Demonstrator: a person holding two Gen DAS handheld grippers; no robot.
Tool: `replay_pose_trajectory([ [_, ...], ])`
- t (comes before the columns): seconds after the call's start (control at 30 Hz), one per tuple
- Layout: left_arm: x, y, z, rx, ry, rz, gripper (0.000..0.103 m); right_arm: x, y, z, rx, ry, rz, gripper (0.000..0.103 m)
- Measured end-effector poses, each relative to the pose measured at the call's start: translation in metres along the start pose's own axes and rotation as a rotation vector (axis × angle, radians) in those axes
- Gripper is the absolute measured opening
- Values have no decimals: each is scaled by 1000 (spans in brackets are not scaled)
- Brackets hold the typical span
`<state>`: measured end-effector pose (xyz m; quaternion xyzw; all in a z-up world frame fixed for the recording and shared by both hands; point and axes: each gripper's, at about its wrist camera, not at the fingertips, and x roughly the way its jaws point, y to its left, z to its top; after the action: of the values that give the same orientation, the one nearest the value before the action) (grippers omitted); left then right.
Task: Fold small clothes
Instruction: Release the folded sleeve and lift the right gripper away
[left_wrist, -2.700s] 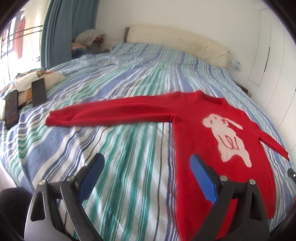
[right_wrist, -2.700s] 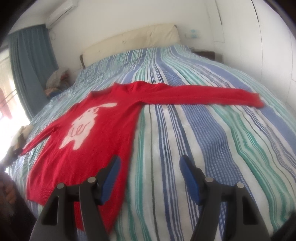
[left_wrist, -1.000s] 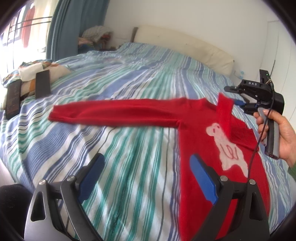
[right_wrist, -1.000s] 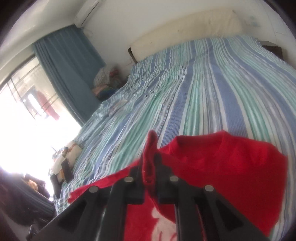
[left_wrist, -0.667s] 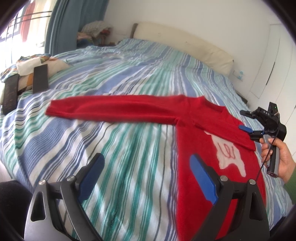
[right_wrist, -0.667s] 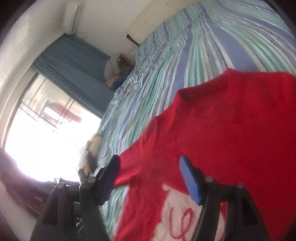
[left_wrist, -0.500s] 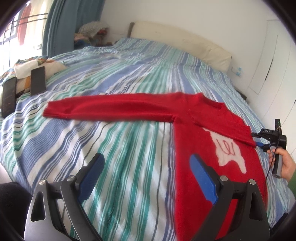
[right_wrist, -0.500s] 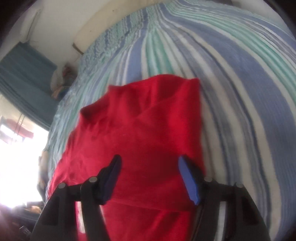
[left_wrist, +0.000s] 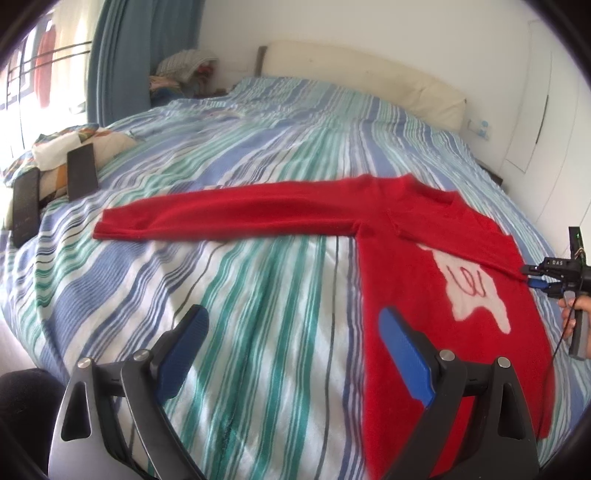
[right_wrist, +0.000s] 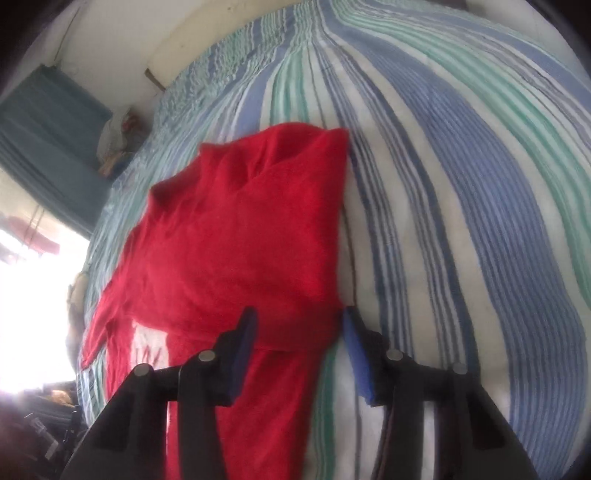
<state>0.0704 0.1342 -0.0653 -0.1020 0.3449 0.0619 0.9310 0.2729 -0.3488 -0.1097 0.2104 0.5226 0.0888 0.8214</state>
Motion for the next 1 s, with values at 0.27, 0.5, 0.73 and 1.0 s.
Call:
replay_pose_trajectory([
  [0.27, 6, 4, 3, -49, 47, -60, 95, -54, 22, -45, -49, -75, 155, 53],
  [0.5, 23, 4, -5, -33, 119, -13, 99, -92, 18, -116, -176, -192, -106, 66],
  [0.73, 67, -5, -27, 54, 277, 101, 103, -124, 0, -168, -171, -391, -262, 79],
  [1.0, 59, -16, -43, 135, 212, 168, 103, -131, 6, -170, -162, -414, -185, 79],
])
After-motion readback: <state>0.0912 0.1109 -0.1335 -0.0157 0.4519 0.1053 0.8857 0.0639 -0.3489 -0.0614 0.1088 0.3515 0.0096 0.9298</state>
